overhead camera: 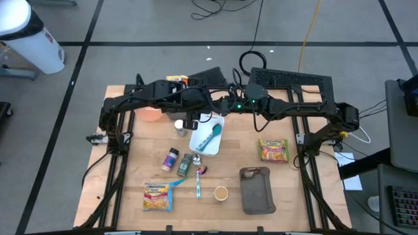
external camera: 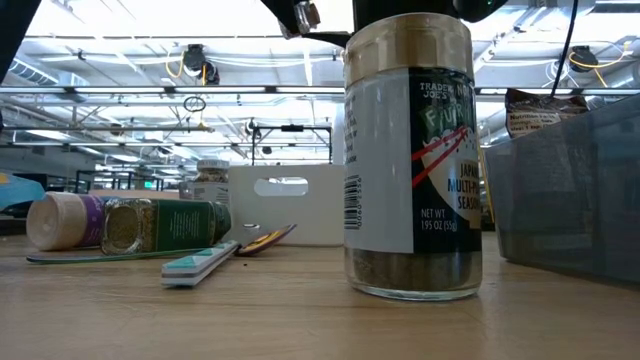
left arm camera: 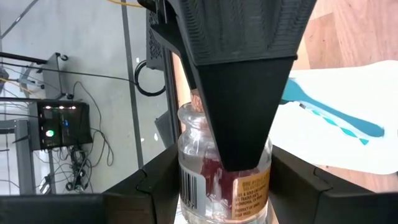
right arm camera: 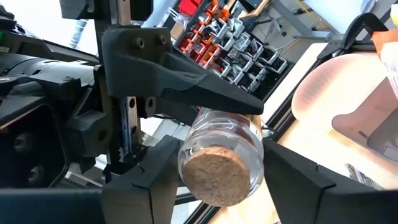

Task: Pick & Place Food Item
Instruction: Put the brown seasoning bottle into the bottom black bin

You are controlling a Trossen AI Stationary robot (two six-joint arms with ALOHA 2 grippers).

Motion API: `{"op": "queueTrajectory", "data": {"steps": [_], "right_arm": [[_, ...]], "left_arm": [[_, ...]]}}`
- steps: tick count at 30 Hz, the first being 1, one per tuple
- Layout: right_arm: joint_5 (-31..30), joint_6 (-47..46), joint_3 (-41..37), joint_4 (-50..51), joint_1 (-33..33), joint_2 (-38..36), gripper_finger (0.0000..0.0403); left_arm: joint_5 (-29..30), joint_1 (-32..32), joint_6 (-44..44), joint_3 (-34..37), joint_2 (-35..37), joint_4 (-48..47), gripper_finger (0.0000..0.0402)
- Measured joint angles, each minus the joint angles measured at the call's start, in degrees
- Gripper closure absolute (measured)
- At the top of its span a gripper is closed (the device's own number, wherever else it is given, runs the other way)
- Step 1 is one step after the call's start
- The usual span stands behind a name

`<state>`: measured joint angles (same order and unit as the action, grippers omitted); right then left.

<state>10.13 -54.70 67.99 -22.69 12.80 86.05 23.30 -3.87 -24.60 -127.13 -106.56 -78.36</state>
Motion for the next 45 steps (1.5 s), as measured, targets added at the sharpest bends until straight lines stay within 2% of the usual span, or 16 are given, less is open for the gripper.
{"op": "queueTrajectory", "data": {"steps": [4,12,16,21,24,30,34,41,45], "right_arm": [[0.07,-0.02,0.0,1.02,0.0,-0.08,0.0206],[0.15,-0.13,0.0,1.57,0.02,-0.1,0.0232],[0.19,-0.12,0.0,1.57,0.04,-0.1,0.0232],[0.61,-0.11,0.02,1.1,0.04,-0.03,0.0232],[0.66,-0.12,0.02,0.7,-0.02,0.03,0.0232],[1.2,1.01,0.02,0.66,0.2,0.03,0.0232],[4.22,3.72,0.02,1.86,1.1,-0.24,0.0232],[10.88,10.13,0.05,8.04,2.03,-1.9,0.0232],[14.14,15.6,0.07,18.88,2.51,-4.02,0.0232]], "left_arm": [[-0.01,0.03,-0.06,0.0,-0.02,0.05,0.0202],[0.45,0.02,-0.39,0.0,-0.11,-0.09,0.0202],[0.64,0.03,-0.37,0.0,-0.1,0.0,0.02],[0.54,0.14,0.16,0.0,-0.11,1.86,0.0153],[0.54,0.38,0.2,0.0,-0.11,2.94,0.014],[0.69,1.24,-0.22,0.0,-0.11,3.51,0.0146],[0.71,2.24,2.71,0.0,0.11,3.34,0.015],[-5.89,4.26,11.6,-0.02,4.07,3.1,0.0149],[-10.05,4.75,17.78,-0.04,7.96,3.93,0.0152]]}}
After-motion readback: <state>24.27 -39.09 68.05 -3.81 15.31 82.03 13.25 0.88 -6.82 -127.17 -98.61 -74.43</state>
